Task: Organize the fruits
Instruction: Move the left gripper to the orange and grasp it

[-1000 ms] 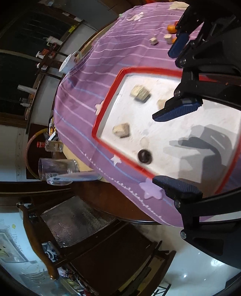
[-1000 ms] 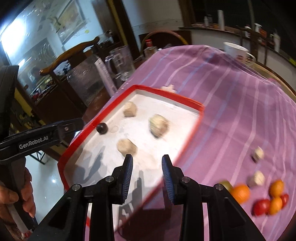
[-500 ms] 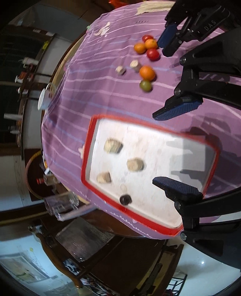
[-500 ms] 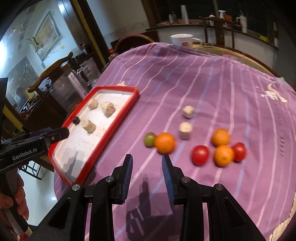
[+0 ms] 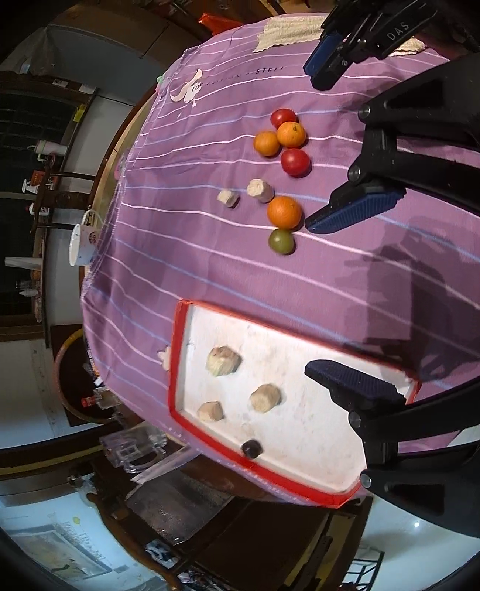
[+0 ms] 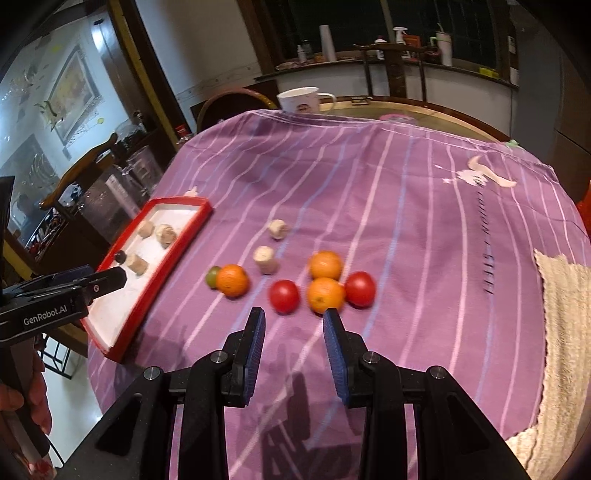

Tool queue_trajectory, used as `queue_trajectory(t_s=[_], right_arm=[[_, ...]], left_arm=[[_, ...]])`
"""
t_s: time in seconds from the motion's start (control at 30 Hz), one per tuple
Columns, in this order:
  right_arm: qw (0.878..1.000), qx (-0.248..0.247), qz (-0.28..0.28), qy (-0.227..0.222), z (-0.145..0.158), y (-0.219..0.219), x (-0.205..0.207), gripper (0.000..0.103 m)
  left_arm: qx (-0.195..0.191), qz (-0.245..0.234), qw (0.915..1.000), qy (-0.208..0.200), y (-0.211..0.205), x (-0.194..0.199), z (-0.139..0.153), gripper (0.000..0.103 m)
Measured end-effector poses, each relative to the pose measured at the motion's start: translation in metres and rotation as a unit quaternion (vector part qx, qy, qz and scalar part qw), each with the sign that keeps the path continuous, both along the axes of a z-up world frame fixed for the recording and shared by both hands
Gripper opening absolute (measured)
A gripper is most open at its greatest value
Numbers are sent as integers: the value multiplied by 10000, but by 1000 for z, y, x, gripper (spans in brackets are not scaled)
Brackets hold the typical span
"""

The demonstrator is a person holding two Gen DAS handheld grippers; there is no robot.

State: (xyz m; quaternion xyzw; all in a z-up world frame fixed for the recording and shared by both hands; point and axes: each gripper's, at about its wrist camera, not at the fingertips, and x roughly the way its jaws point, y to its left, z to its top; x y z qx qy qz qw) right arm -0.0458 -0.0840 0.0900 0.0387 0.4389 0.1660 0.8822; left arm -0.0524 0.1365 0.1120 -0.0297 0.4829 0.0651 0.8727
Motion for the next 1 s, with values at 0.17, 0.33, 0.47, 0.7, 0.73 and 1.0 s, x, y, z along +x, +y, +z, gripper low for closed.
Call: queue_trajectory(t_s=[0.17,0.33,0.47,0.7,0.73,1.0], right_arm=[[9997,-42,-198,141,-12,-25,1,36],[9993,-38,-297,239,-19,-38,5,36],[9989,-37,-291,357,-28,-41,10,36],[9985,-50,-257,485,-38,-42,30,36],[9984,-28,-267,503,-39,-42,33,36],[9972,77,-389,634,-49,-46,49,36]], left_arm=[[-191,73,9995,223,-2,1,-21,70],[-360,-70,9989,276,-12,4,-34,70],[-500,-377,9977,257,-23,9,-42,70],[-272,-1410,9896,75,-49,42,-50,65],[-275,-1541,9876,132,-53,49,-53,60],[-81,-2036,9787,246,-70,87,-75,56]])
